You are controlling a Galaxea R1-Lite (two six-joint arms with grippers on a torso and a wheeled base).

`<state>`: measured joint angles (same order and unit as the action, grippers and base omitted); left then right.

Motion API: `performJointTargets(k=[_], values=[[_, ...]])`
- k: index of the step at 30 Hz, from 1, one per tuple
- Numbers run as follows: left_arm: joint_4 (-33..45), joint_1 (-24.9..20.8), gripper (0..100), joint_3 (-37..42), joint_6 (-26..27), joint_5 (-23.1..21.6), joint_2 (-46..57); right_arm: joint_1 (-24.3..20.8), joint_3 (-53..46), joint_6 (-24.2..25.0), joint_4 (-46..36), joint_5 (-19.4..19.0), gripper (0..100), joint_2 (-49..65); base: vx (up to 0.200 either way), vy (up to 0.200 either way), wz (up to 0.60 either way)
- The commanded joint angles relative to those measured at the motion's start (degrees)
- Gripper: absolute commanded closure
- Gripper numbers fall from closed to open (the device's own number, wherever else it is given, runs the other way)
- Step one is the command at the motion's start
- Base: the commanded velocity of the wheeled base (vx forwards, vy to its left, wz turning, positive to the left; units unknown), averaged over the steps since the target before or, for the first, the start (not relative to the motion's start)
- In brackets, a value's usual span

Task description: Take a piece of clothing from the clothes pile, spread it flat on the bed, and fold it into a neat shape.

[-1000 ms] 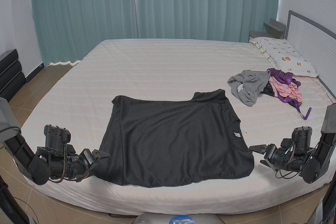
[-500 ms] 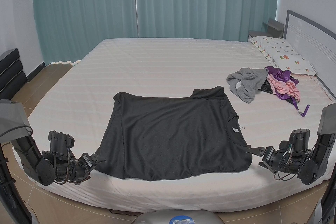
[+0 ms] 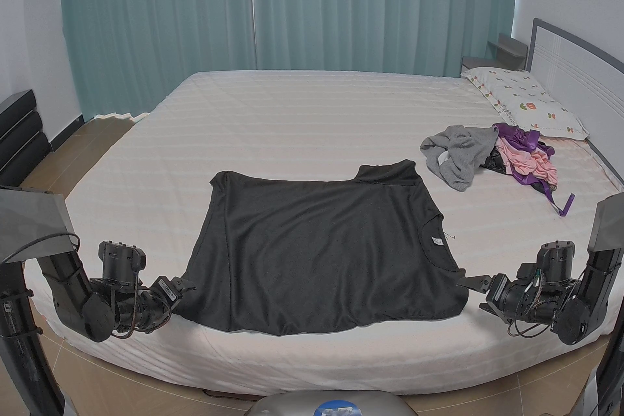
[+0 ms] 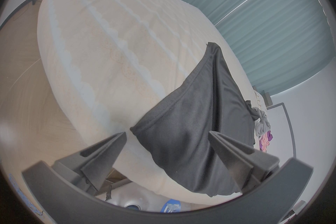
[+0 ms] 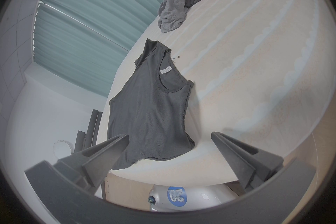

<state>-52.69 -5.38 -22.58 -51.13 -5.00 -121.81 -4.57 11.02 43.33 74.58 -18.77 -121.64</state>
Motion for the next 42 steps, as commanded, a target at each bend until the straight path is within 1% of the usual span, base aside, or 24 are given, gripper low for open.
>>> performJointTargets(k=[1,6,11,16,20,21,26,29,31,32,36,40,42], values=[[-0.3,-0.2,100,-1.7,0.1,0.4,-3.0,-0.1,0.1,-0.1,0.0,0.0,0,-0.4,0.0,0.0,0.0],[-0.3,-0.2,100,-1.9,0.0,0.5,-3.0,-0.1,0.7,-0.3,0.1,0.0,0,-1.3,0.0,0.0,0.0],[-0.5,0.3,100,-1.2,-0.5,0.5,-2.6,-0.7,3.1,-0.4,4.4,0.6,0,-6.5,0.0,0.0,0.0],[-0.7,0.3,100,-1.2,-3.5,0.4,-2.1,-1.6,5.7,-0.6,5.1,0.6,0,-8.7,0.0,0.0,0.0],[-0.7,0.3,100,-1.2,-3.5,0.4,-2.2,-1.6,7.5,-0.8,5.0,0.6,0,-9.5,0.0,0.0,0.0],[-0.7,0.4,100,-1.2,-3.6,0.4,-2.2,-1.6,8.3,-0.9,4.9,0.5,100,-9.5,0.0,0.0,0.0],[-0.7,1.0,100,-1.4,-3.9,0.4,-2.1,-1.5,13.0,-0.9,3.8,0.1,100,-9.6,0.0,0.0,0.0],[-1.6,1.1,100,-1.7,-5.1,0.4,-2.2,-1.2,16.6,-0.8,2.7,0.1,100,-9.6,0.0,0.0,0.0],[-1.6,1.1,100,-1.7,-5.1,0.4,-2.2,-1.2,16.6,-0.8,2.7,0.1,100,-9.6,0.0,0.0,0.0],[-3.0,1.2,100,-1.5,-5.4,0.4,-2.7,-1.0,20.7,-0.5,1.1,0.2,100,-9.8,0.0,0.0,0.0],[-4.6,1.6,100,-1.2,-5.7,0.4,-2.8,-1.6,26.5,-0.5,-4.5,1.0,100,-9.5,0.0,0.0,0.0],[-4.7,1.9,100,-1.2,-5.9,0.4,-2.8,-1.9,34.9,-0.4,-13.2,1.1,100,-8.6,0.0,0.0,0.0],[-4.8,2.3,100,-1.2,-6.0,0.4,-2.8,-1.7,40.9,-0.4,-19.1,1.7,100,-9.1,0.0,0.0,0.0]])
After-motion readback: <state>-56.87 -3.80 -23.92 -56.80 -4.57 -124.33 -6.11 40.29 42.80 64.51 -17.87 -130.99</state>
